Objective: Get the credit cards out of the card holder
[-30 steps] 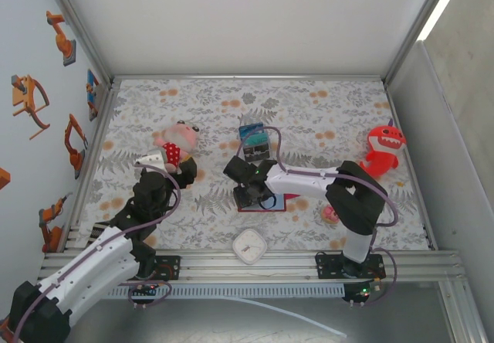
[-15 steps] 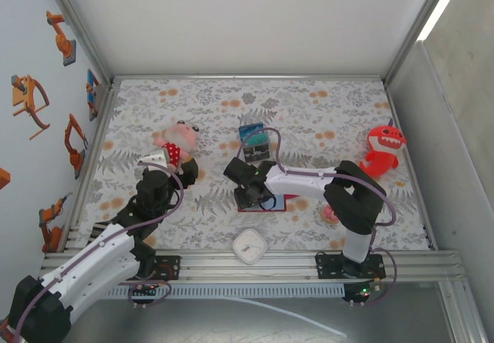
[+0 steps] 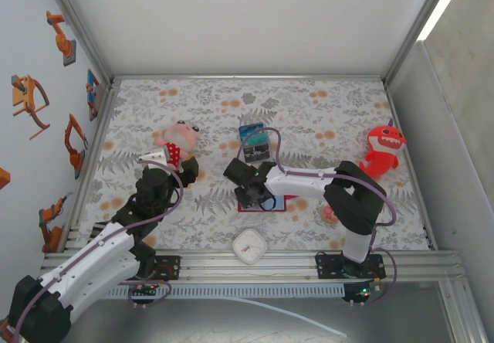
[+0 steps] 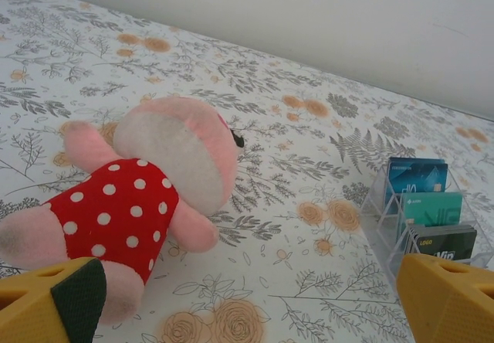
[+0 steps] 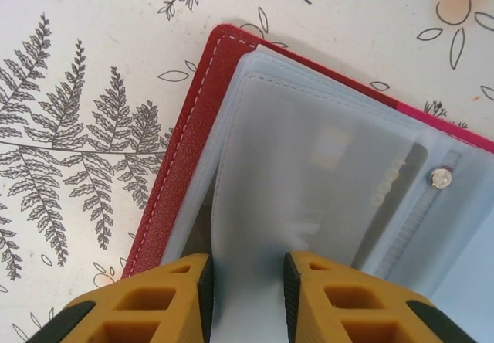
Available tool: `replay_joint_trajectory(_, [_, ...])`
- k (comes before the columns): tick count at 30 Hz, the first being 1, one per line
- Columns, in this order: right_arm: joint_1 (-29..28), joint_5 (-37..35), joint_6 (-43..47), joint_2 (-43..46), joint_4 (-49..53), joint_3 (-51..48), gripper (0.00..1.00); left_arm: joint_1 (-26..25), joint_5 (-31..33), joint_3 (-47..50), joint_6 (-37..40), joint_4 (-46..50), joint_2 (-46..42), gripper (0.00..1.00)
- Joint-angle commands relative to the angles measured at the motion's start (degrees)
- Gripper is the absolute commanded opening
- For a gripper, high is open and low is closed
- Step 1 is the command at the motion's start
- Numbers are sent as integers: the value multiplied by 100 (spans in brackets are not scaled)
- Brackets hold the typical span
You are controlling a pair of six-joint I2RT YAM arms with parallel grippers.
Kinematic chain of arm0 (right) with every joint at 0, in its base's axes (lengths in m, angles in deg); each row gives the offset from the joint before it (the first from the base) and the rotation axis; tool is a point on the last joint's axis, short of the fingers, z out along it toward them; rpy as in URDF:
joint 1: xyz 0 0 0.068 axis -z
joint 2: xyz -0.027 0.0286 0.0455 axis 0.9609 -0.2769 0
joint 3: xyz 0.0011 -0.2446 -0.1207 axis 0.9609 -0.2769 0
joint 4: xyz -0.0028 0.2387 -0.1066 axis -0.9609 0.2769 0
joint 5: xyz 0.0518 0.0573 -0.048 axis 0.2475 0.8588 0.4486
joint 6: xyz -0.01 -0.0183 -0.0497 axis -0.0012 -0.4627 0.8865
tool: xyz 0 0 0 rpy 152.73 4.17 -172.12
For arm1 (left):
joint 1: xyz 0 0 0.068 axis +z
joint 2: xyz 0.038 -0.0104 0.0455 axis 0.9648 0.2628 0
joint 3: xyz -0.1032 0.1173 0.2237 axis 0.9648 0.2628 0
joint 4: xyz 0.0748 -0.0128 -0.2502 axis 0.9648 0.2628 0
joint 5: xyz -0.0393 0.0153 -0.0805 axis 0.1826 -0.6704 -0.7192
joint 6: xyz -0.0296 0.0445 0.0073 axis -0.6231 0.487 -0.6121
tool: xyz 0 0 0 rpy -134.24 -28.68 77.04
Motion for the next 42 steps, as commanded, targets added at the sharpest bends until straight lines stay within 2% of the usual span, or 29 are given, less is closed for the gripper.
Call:
replay_joint_trajectory(1, [-7, -378, 10, -83, 290, -173, 25, 22, -57, -251, -60, 109, 26, 97])
replay_joint_trajectory(5, [-14, -567, 67, 38, 355, -116, 17, 20, -88, -259, -53, 107, 64, 97])
replay_joint_trajectory(13, [-12, -886, 86, 242, 495, -3, 17, 23, -58, -287, -24, 83, 78, 97])
replay_joint_trajectory(23, [-5, -1386, 84, 365, 885, 96, 27, 22, -70, -391, 23, 116, 109, 97])
replay_joint_trajectory(29, [60, -1508, 10, 514, 922, 8, 37, 22, -93, -424, 44, 132, 157, 97])
replay_joint_trajectory(42, [451, -1705, -154, 1019, 943, -498, 36, 23, -208, -512, 152, 236, 118, 97])
